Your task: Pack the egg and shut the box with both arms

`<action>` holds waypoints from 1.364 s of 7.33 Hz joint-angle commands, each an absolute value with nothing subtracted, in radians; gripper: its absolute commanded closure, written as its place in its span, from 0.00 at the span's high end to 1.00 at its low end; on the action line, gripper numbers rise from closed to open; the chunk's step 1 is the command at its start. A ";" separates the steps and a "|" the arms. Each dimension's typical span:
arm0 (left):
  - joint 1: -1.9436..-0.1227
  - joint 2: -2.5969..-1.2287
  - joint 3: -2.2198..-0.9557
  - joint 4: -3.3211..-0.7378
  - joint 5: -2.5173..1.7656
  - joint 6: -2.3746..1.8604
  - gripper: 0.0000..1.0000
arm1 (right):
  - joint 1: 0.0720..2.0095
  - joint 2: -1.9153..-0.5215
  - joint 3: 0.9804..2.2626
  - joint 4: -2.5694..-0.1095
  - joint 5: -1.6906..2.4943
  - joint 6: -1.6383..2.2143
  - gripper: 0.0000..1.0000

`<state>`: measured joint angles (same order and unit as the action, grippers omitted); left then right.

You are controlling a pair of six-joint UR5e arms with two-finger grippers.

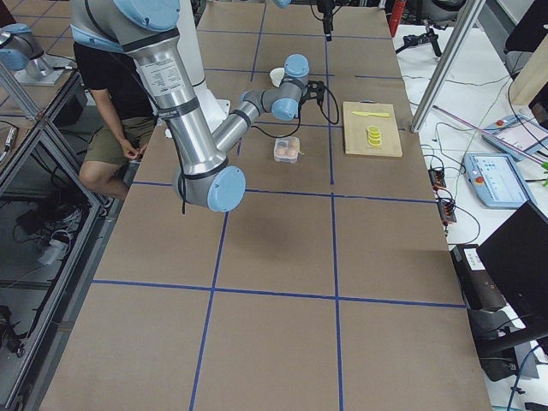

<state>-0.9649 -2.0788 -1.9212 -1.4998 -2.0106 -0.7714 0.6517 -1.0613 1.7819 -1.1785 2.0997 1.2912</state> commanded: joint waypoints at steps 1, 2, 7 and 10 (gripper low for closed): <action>-1.102 -1.966 -1.916 -1.502 -2.098 -0.506 1.00 | 0.716 -1.042 1.857 -1.356 2.101 1.313 1.00; -1.176 -1.923 -1.905 -1.499 -2.102 -0.370 1.00 | 0.776 -1.049 1.894 -1.487 2.102 1.283 1.00; -1.501 -1.793 -1.686 -1.506 -2.184 0.189 1.00 | 1.229 -1.374 1.945 -1.733 2.261 0.367 1.00; -1.563 -1.695 -1.622 -1.519 -2.195 0.343 1.00 | 1.458 -1.569 1.850 -1.726 2.352 0.064 1.00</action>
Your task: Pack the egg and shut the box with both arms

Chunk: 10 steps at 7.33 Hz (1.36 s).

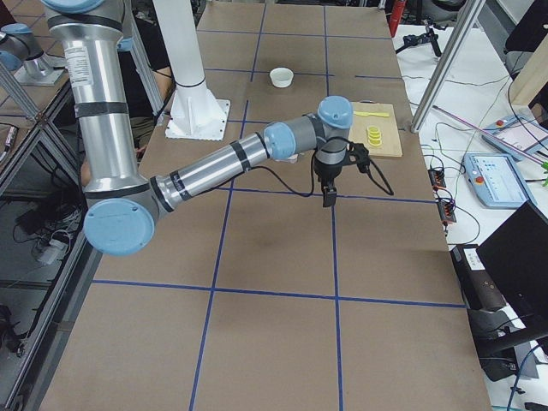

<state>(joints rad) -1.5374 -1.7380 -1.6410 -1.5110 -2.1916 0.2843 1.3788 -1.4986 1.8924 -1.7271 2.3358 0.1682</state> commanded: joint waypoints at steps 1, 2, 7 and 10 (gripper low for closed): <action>-1.569 -1.669 -1.608 -1.525 -2.247 0.339 1.00 | 1.480 -1.575 1.820 -1.726 2.347 0.054 1.00; -1.569 -1.648 -1.568 -1.564 -2.291 0.337 1.00 | 1.508 -1.575 1.763 -1.723 2.349 0.054 1.00; -1.566 -1.634 -1.566 -1.640 -2.293 0.140 1.00 | 1.598 -1.608 1.692 -1.723 2.347 -0.066 1.00; -1.568 -1.634 -1.568 -1.643 -2.293 0.141 1.00 | 1.603 -1.612 1.690 -1.721 2.344 -0.069 1.00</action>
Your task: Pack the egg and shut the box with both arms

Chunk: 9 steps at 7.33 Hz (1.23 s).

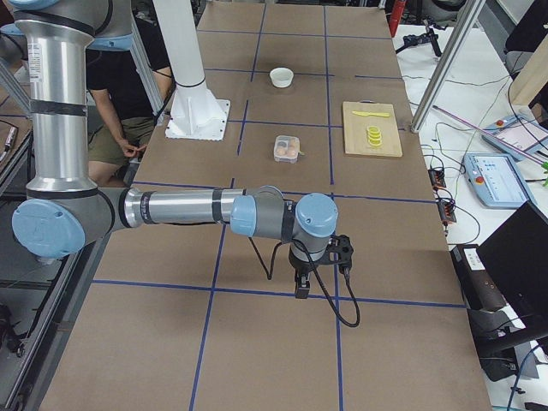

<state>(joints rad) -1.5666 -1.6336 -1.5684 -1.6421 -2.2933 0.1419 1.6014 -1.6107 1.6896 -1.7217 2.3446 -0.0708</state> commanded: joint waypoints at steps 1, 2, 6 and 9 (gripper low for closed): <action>-1.566 -1.632 -1.566 -1.654 -2.293 0.138 1.00 | 1.603 -1.606 1.693 -1.721 2.344 -0.068 1.00; -1.568 -1.632 -1.563 -1.655 -2.293 0.140 1.00 | 1.603 -1.603 1.704 -1.721 2.345 -0.066 1.00; -1.568 -1.615 -1.559 -1.725 -2.292 0.049 1.00 | 1.603 -1.597 1.706 -1.721 2.344 -0.066 1.00; -1.566 -1.605 -1.552 -1.749 -2.292 0.049 1.00 | 1.603 -1.595 1.704 -1.714 2.344 -0.066 1.00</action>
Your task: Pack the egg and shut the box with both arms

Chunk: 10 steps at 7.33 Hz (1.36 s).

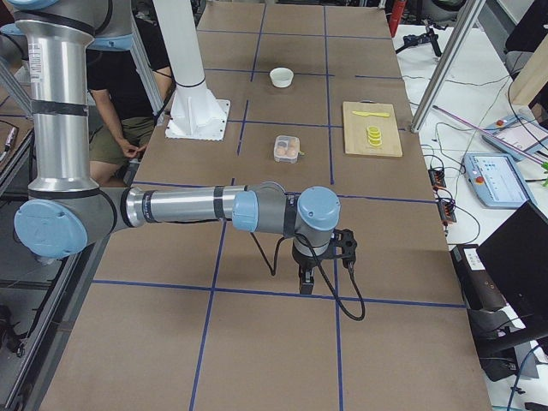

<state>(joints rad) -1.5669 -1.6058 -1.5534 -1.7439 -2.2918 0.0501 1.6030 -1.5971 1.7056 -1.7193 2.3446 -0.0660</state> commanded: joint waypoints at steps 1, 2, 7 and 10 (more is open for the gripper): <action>-1.566 -1.605 -1.551 -1.750 -2.292 0.049 1.00 | 1.603 -1.604 1.675 -1.625 2.338 -0.054 1.00; -1.566 -1.605 -1.551 -1.750 -2.292 0.049 1.00 | 1.601 -1.612 1.627 -1.542 2.339 -0.031 1.00; -1.566 -1.608 -1.554 -1.750 -2.292 0.049 1.00 | 1.603 -1.601 1.586 -1.443 2.347 0.072 1.00; -1.566 -1.608 -1.554 -1.750 -2.292 0.049 1.00 | 1.601 -1.600 1.586 -1.443 2.349 0.072 1.00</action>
